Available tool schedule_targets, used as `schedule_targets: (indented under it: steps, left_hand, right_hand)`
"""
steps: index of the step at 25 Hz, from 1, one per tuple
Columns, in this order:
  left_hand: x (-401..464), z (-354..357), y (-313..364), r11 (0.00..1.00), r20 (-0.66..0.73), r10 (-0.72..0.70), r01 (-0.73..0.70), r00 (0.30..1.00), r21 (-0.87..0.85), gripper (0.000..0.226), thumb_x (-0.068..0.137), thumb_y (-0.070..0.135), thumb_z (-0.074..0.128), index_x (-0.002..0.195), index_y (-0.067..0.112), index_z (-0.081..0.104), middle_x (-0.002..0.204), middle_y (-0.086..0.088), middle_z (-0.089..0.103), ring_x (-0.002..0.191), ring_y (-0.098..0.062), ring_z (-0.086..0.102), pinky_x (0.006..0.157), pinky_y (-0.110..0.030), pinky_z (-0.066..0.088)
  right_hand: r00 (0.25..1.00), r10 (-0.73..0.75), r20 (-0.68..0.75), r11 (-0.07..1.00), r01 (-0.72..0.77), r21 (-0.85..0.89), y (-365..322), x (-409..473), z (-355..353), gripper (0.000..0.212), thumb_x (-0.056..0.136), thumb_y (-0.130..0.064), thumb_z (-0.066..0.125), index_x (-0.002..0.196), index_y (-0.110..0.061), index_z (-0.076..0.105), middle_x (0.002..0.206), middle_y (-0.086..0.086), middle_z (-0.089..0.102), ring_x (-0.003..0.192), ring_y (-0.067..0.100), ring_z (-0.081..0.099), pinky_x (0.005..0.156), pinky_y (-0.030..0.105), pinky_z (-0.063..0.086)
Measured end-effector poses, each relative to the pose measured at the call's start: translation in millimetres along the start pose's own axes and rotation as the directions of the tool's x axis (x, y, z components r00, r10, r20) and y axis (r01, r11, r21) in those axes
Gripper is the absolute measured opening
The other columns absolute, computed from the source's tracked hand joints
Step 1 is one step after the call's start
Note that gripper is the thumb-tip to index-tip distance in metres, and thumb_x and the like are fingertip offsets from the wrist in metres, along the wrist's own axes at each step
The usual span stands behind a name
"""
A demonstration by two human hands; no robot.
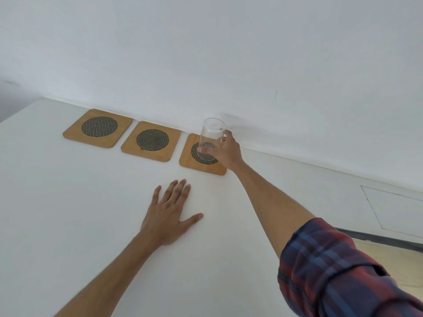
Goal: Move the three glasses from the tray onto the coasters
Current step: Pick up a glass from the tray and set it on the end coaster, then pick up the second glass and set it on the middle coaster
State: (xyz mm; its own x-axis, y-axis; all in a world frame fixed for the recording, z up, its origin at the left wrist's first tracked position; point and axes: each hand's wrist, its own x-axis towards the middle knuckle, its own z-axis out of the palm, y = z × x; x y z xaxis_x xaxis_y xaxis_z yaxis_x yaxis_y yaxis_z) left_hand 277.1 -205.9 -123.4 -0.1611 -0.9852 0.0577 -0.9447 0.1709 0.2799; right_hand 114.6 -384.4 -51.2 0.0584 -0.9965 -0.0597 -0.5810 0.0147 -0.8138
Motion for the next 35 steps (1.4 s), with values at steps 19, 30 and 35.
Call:
schedule_targets:
  steps: [19,30,35]
  left_hand:
    - [-54.7,-28.9,125.6,0.985,-0.168,-0.033,0.003,0.985,-0.175,0.041,0.089,0.044,0.059,0.119,0.017,0.064,0.126,0.003,0.065,0.115,-0.017,0.060,0.085,-0.036,0.049]
    - [-94.5,-6.0,306.7,0.929,-0.243,0.219,-0.278,0.945,-0.243,0.042,0.088,0.047,0.051,0.118,0.021,0.063,0.116,0.008,0.069,0.094,-0.012,0.067,0.076,-0.027,0.052]
    - [-98.6,14.2,381.2,0.897,-0.223,0.255,-0.317,0.941,-0.309,0.047,0.088,0.049,0.050,0.124,0.021,0.058,0.122,0.007,0.066,0.105,-0.013,0.064,0.083,-0.032,0.054]
  right_hand:
    - [0.986,-0.142,-0.083,0.986,0.134,-0.102,53.7,-198.9,-123.5,0.028,0.088,-0.049,0.067,0.099,-0.025,0.072,0.089,-0.012,0.076,0.081,0.004,0.072,0.084,0.032,0.058]
    - [0.996,-0.055,-0.075,0.983,0.041,-0.178,157.4,-328.5,-286.1,0.024,0.087,-0.045,0.070,0.104,-0.029,0.070,0.090,-0.016,0.074,0.082,0.001,0.070,0.080,0.025,0.054]
    - [0.998,-0.008,-0.060,0.972,-0.007,-0.237,216.3,-368.0,-345.5,0.031,0.086,-0.048,0.070,0.110,-0.029,0.070,0.105,-0.017,0.072,0.096,-0.002,0.068,0.086,0.028,0.052]
